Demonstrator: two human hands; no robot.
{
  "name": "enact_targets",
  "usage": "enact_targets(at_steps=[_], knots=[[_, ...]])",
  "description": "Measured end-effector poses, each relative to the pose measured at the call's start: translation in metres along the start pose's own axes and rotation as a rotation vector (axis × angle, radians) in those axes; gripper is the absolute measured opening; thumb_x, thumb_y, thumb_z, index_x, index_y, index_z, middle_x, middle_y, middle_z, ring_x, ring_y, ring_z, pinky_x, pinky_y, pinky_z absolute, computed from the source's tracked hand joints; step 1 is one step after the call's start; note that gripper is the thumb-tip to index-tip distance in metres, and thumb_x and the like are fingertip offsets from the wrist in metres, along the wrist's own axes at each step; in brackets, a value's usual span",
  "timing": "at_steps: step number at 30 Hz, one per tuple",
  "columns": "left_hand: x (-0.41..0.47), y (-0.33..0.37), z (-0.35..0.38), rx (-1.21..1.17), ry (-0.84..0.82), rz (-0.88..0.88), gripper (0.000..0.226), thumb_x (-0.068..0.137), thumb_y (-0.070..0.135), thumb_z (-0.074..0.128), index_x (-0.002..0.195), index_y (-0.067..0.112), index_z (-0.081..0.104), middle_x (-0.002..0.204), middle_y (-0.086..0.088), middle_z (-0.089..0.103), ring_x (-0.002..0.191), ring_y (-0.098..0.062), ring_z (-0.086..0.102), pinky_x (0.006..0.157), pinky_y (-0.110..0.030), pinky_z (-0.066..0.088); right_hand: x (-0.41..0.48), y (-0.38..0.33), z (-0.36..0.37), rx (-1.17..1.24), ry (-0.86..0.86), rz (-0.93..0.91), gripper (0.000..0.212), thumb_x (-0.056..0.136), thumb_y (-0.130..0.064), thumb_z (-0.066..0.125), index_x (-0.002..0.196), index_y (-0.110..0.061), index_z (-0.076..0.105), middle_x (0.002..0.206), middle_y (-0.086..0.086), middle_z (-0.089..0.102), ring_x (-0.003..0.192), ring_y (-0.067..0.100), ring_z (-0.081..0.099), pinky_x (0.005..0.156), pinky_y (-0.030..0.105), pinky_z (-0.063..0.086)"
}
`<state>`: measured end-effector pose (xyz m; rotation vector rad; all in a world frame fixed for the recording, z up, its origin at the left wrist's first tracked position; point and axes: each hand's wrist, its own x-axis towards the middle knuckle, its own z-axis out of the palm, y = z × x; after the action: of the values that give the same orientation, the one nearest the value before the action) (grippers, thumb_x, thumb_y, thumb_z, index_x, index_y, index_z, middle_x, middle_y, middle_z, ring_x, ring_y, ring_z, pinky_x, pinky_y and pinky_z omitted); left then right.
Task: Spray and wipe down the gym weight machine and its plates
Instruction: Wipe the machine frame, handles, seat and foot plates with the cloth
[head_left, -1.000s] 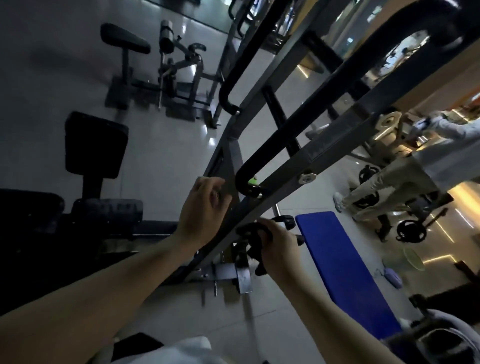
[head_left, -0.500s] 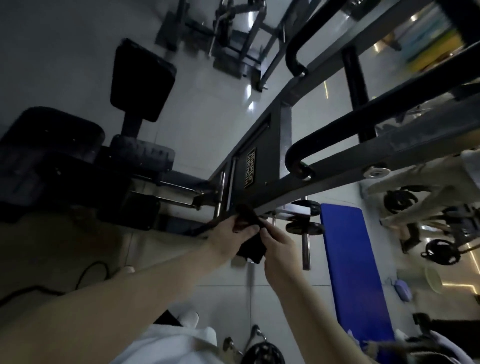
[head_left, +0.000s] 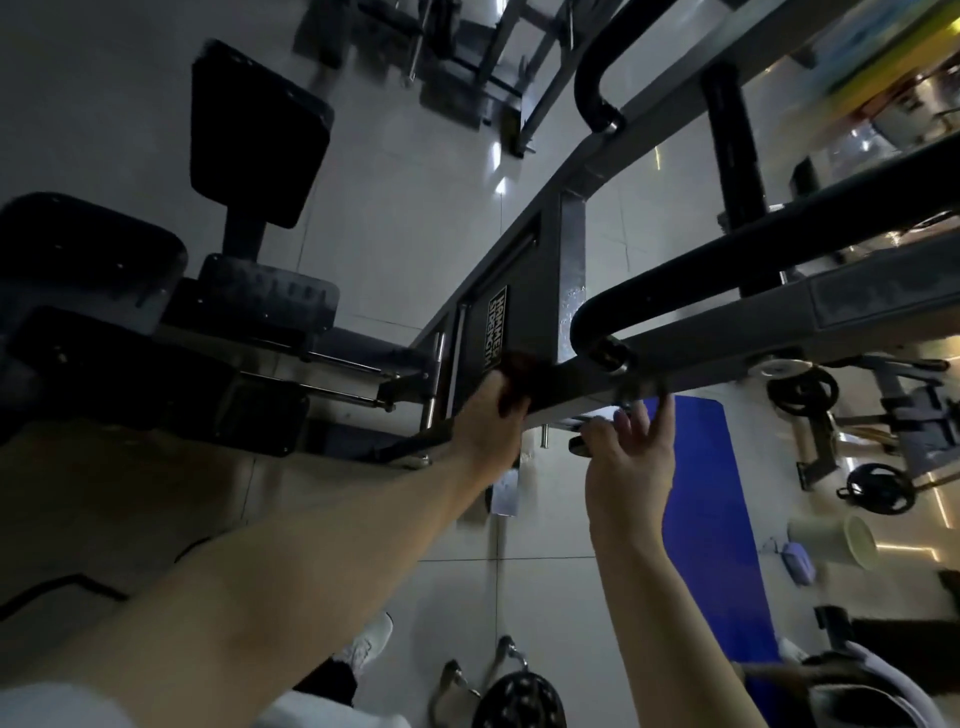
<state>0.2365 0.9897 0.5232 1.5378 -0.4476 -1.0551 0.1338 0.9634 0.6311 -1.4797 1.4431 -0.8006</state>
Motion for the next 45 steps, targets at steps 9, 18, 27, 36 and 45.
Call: enact_targets(at_steps=[9, 18, 27, 36, 45], knots=[[0.000, -0.015, 0.029, -0.080, 0.091, 0.129, 0.015, 0.103, 0.034, 0.052, 0.109, 0.028, 0.065, 0.102, 0.009, 0.066, 0.095, -0.006, 0.064, 0.082, -0.026, 0.054, 0.002, -0.008, 0.008, -0.015, 0.043, -0.174, 0.051, 0.099, -0.023, 0.067, 0.140, -0.047, 0.049, 0.102, -0.022, 0.074, 0.103, 0.010, 0.072, 0.094, 0.036, 0.059], [0.015, 0.005, 0.039, -0.158, 0.231, -0.075, 0.011, 0.105, 0.023, 0.051, 0.105, 0.021, 0.061, 0.089, 0.012, 0.063, 0.098, -0.017, 0.064, 0.079, -0.030, 0.046, 0.019, -0.008, 0.006, 0.000, 0.079, -0.117, 0.031, 0.098, -0.010, 0.067, 0.125, -0.024, 0.065, 0.096, -0.016, 0.076, 0.098, 0.010, 0.073, 0.090, 0.041, 0.061], [-0.026, 0.012, 0.053, -0.291, 0.080, 0.357, 0.026, 0.105, 0.017, 0.056, 0.130, 0.023, 0.064, 0.150, 0.010, 0.053, 0.143, -0.016, 0.045, 0.113, -0.048, 0.043, 0.022, -0.002, -0.001, 0.028, 0.060, -0.136, 0.033, 0.097, -0.007, 0.068, 0.126, -0.022, 0.068, 0.106, -0.001, 0.078, 0.106, 0.016, 0.073, 0.086, 0.031, 0.062], [0.032, -0.045, 0.038, -0.168, 0.183, -0.094, 0.011, 0.106, 0.031, 0.050, 0.108, 0.025, 0.059, 0.098, 0.005, 0.067, 0.100, -0.026, 0.066, 0.074, -0.033, 0.051, 0.027, 0.008, 0.004, 0.032, 0.099, -0.115, 0.037, 0.097, -0.011, 0.069, 0.126, -0.033, 0.069, 0.108, 0.008, 0.076, 0.106, 0.026, 0.073, 0.085, 0.044, 0.063], [0.002, 0.018, 0.057, -0.440, 0.196, 0.032, 0.019, 0.103, 0.016, 0.054, 0.092, 0.030, 0.061, 0.104, -0.008, 0.071, 0.103, -0.022, 0.065, 0.091, -0.036, 0.049, 0.024, 0.002, 0.004, 0.039, 0.072, -0.165, 0.043, 0.099, -0.004, 0.064, 0.119, -0.042, 0.066, 0.106, 0.002, 0.077, 0.106, 0.021, 0.073, 0.083, 0.035, 0.063]])
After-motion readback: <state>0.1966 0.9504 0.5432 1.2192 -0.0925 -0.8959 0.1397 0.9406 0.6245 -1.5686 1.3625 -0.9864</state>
